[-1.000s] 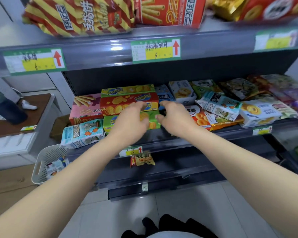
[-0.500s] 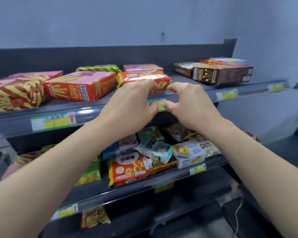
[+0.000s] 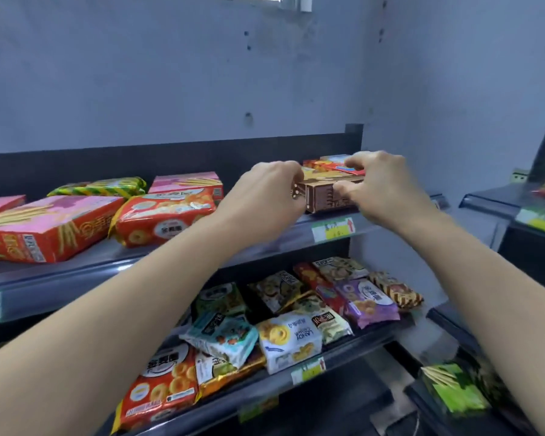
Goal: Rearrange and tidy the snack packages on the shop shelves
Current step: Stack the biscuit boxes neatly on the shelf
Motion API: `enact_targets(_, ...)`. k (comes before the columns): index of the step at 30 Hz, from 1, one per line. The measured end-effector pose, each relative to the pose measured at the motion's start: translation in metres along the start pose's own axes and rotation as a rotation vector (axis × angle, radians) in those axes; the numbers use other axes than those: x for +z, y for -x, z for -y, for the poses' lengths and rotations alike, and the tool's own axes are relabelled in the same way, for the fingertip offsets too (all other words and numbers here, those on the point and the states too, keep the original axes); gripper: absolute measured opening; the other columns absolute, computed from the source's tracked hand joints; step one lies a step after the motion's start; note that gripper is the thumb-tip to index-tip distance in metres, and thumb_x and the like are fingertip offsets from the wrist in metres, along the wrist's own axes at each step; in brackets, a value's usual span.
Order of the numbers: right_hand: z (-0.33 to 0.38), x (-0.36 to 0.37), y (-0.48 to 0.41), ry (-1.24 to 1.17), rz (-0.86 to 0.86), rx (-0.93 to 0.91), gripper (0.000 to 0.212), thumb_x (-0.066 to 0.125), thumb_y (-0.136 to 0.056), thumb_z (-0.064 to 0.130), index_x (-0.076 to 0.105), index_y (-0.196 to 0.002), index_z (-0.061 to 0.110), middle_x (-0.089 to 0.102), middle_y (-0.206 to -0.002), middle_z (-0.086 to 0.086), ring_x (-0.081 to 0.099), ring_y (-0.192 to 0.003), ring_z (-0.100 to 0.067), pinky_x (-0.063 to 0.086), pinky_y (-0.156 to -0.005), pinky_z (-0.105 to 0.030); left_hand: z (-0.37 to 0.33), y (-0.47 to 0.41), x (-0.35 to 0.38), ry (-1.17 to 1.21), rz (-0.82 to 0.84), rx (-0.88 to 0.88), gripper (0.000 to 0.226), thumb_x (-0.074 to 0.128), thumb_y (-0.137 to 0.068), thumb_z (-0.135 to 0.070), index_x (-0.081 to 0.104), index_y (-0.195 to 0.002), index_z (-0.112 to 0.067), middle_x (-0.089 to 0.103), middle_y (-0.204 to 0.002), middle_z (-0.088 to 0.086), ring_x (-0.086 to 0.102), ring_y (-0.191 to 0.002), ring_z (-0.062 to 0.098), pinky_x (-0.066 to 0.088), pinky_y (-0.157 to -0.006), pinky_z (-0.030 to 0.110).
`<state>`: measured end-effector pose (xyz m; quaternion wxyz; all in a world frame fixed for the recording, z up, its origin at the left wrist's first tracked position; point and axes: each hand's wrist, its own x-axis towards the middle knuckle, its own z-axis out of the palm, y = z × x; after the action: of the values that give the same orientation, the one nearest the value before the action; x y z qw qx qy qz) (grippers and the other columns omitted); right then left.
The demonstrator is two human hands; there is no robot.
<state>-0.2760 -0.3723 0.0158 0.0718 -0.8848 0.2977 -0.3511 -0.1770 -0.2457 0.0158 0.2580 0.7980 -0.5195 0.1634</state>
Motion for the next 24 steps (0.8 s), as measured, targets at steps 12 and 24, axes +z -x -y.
enact_targets(12,-0.067,-0.015,-0.052,0.088,-0.043,0.154,0.038,0.062,-0.089,0.025,0.059,-0.122,0.007,0.061,-0.124,-0.014,0.054,-0.115,-0.032,0.044,-0.097,-0.04,-0.023,-0.09,0.049,0.09,0.048,0.114,0.036,0.054,-0.087,-0.022,0.056,-0.123,-0.016,0.061,-0.117,0.003,0.054,-0.107,0.023,0.045,-0.089,0.032)
enact_targets(24,-0.16,0.014,-0.136,0.024,0.036,0.075,0.044,0.064,-0.088,0.024,0.056,-0.129,0.01,0.058,-0.13,-0.013,0.052,-0.12,-0.028,0.044,-0.096,-0.033,-0.048,-0.174,0.118,0.008,0.07,0.028,0.035,0.055,-0.087,-0.02,0.058,-0.122,-0.015,0.062,-0.118,0.003,0.054,-0.111,0.022,0.045,-0.093,0.032)
